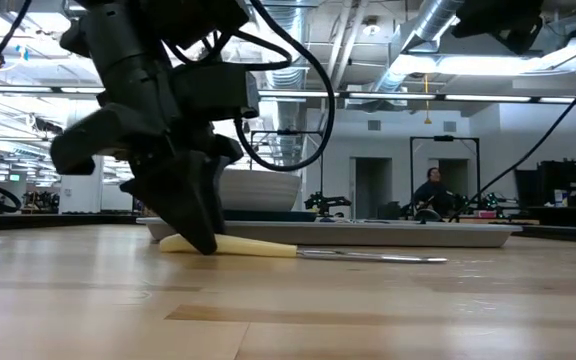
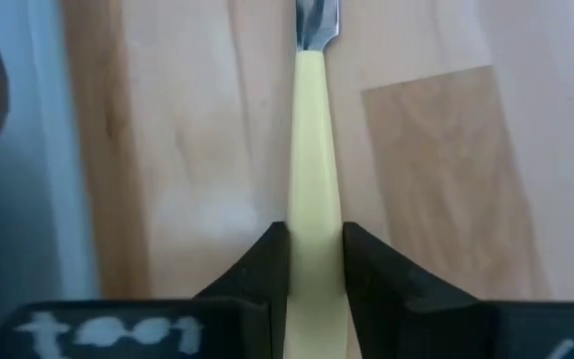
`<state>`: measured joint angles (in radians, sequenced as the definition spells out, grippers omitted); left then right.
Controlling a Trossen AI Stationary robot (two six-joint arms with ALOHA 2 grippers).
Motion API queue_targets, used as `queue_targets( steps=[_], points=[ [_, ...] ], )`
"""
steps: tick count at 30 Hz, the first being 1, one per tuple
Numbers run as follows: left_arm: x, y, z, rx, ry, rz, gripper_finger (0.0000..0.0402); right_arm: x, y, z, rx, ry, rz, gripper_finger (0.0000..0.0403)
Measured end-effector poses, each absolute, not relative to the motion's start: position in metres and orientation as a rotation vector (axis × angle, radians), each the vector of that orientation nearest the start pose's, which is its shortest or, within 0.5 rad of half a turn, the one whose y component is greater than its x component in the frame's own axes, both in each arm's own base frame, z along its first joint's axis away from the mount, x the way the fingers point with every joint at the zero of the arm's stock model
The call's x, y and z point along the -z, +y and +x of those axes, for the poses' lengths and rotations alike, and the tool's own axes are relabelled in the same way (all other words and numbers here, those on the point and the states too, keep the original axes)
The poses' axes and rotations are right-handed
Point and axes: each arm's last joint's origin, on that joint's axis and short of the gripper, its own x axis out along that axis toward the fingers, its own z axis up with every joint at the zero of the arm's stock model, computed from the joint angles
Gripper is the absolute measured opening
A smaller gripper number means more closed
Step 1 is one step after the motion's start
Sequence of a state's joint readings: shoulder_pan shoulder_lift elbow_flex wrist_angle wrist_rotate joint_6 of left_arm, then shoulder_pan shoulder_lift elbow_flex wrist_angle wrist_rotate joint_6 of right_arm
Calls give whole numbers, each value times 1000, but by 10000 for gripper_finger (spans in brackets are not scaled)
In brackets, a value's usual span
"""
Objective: Set up tray
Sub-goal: Put the yellow knife on top of the black napkin on the gray tray
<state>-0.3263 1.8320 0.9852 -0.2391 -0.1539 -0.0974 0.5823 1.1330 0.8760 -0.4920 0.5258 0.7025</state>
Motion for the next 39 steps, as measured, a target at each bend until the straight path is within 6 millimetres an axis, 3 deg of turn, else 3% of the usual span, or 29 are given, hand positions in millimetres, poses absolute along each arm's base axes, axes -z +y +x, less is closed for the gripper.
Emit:
queue_targets(
  steps=[7, 11, 15, 22, 29, 39],
  points=[
    [-130, -119, 323, 132, 1024, 144, 59, -259, 129, 219, 110, 632, 290, 88],
    [-134, -125, 324, 147, 1010, 134, 59, -262, 141, 225, 40, 557, 255, 88],
    [-146, -134, 331, 164, 967, 130, 62, -273, 154, 222, 0, 433, 170, 88],
    [-175, -147, 346, 214, 893, 175, 63, -303, 176, 193, 32, 190, -5, 88],
    [-226, -163, 366, 273, 747, 228, 67, -327, 198, 160, 131, 30, -192, 88],
    [-333, -196, 373, 378, 496, 277, 69, -351, 208, 142, 107, -91, -348, 86]
  ],
)
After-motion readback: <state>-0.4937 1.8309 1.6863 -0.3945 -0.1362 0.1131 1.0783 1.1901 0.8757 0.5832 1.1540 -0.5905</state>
